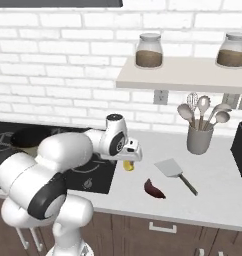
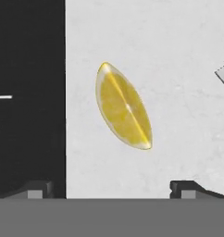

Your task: Put the potato and lemon wedge in the pot. Retrieve the spatula and lightly stir the vegetables in the pot.

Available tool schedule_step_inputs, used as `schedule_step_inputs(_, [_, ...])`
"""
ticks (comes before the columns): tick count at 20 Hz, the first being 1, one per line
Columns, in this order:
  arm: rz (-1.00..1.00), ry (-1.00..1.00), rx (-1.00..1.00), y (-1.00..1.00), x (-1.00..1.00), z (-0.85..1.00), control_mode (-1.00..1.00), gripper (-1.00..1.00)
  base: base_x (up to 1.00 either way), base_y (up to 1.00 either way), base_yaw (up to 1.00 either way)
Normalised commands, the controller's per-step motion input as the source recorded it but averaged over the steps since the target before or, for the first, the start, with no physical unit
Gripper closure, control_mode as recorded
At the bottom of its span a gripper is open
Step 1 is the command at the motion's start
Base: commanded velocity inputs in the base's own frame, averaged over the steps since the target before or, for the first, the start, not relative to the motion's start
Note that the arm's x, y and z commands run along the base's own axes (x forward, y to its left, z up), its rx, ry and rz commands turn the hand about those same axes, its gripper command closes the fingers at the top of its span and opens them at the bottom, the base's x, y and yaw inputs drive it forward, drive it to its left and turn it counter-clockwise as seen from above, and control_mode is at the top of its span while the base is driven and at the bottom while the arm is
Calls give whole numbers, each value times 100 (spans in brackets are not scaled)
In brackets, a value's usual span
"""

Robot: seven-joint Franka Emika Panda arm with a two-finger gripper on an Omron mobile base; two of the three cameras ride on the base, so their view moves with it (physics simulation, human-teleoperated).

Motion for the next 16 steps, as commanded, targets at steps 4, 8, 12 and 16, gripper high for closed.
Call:
schedule_step_inputs(4, [0,0,-1,-18,21,-30,-100,-100,0,0,0])
schedule_step_inputs(8, [0,0,0,-11,14,-29,-100,-100,0,0,0])
schedule_step_inputs(12, [0,0,0,-6,21,-23,-100,-100,0,0,0])
schedule_step_inputs(16, [0,0,0,-2,29,-22,-100,-100,0,0,0])
